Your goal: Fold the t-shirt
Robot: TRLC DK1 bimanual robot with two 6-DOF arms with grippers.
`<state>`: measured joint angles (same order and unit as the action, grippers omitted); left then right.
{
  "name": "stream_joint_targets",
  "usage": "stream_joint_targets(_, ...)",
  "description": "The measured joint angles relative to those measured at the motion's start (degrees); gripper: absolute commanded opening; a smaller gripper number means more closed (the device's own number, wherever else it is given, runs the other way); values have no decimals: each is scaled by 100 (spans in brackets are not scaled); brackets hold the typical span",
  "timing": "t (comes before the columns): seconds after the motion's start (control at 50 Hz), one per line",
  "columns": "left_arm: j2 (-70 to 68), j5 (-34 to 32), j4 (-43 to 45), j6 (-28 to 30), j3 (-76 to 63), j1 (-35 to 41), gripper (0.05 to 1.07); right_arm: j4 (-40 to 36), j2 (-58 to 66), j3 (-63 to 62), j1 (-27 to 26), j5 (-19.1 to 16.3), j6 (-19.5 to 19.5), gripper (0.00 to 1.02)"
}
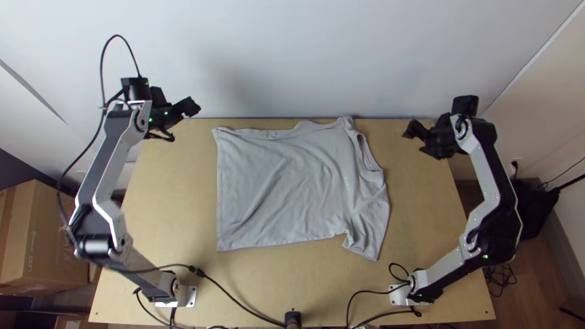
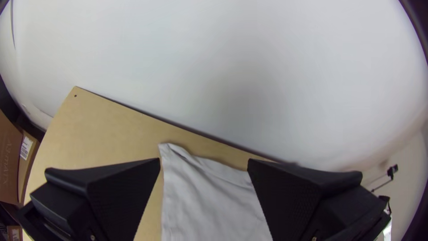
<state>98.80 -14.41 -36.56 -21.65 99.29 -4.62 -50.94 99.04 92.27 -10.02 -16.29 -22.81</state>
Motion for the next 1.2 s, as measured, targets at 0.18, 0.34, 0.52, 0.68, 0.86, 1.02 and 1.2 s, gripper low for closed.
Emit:
stream_joint_targets(0.18,-1504,-24,90,0,-1128,138,99,-374,-758,-1357,-382,-286,463,74)
stream_joint_targets(0.34,-2483,-155,81,0,-1725,153,99,-557,-1202,-2385,-577,-286,741,69)
stream_joint_targets(0.52,-3093,-170,-105,0,-2017,179,99,-619,-1534,-3289,-542,-396,942,69)
stream_joint_targets(0.68,-3359,-170,-243,0,-2159,179,99,-542,-1534,-3731,-358,-461,984,69)
stream_joint_targets(0.86,-3508,-173,-315,0,-2236,179,99,-127,-1493,-3969,-157,-479,984,69)
stream_joint_targets(1.02,-3526,-173,-332,2,-2236,179,99,291,-1237,-4052,129,-479,960,67)
stream_joint_targets(1.2,-3526,-173,-468,85,-2236,179,99,846,-1010,-4186,315,-501,892,32)
